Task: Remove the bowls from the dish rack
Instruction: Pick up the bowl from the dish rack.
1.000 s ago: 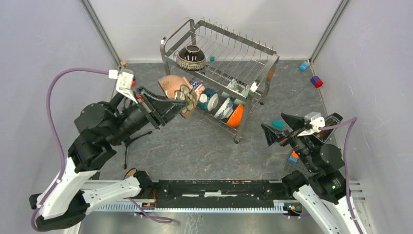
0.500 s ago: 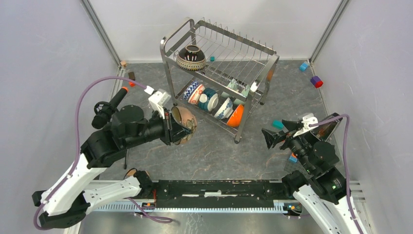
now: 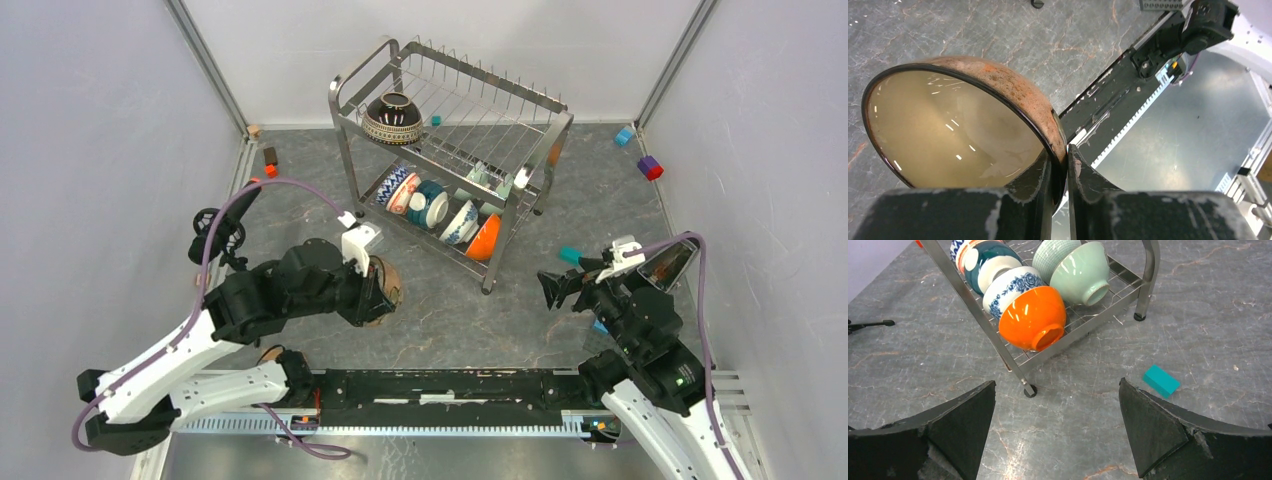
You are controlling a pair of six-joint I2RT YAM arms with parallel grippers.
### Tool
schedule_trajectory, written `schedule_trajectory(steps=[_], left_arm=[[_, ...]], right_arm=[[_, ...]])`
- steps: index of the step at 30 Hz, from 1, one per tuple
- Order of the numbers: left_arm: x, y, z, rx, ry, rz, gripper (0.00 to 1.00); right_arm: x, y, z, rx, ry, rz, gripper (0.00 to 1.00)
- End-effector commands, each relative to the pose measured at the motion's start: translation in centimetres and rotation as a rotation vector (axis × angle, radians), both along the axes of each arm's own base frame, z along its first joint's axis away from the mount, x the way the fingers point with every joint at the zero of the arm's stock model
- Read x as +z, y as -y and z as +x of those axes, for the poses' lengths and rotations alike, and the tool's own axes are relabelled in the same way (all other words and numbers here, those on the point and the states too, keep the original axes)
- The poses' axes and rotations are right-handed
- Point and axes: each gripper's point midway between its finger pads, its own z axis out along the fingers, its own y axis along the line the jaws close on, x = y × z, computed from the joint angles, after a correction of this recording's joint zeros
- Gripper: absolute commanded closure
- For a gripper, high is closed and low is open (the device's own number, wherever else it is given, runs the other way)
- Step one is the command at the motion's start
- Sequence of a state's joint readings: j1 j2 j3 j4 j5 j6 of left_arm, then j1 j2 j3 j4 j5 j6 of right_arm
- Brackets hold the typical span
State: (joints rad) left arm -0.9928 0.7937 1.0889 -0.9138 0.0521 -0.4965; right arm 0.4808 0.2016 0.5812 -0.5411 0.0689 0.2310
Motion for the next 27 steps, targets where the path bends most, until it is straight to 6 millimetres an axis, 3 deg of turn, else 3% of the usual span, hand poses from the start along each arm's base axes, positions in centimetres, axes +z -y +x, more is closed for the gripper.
schedule_trajectory(steps=[1, 20, 27], left_arm=[[1.1, 0.7, 0.5, -0.03, 0.124, 0.006, 0.98], [-4.5, 3.2, -3.6, -0.235, 0.273, 0.423, 0.98], [-6.7, 3.0, -5.0, -0.336, 0.302, 0.506, 0.98]], right_arm=[[-0.1, 0.2, -0.4, -0.002, 0.0, -0.002, 0.02], [-5.6, 0.1, -2.3, 0.025, -0.273, -0.073, 0.02], [-6.2, -0.2, -2.8, 0.051, -0.305, -0.076, 0.02]])
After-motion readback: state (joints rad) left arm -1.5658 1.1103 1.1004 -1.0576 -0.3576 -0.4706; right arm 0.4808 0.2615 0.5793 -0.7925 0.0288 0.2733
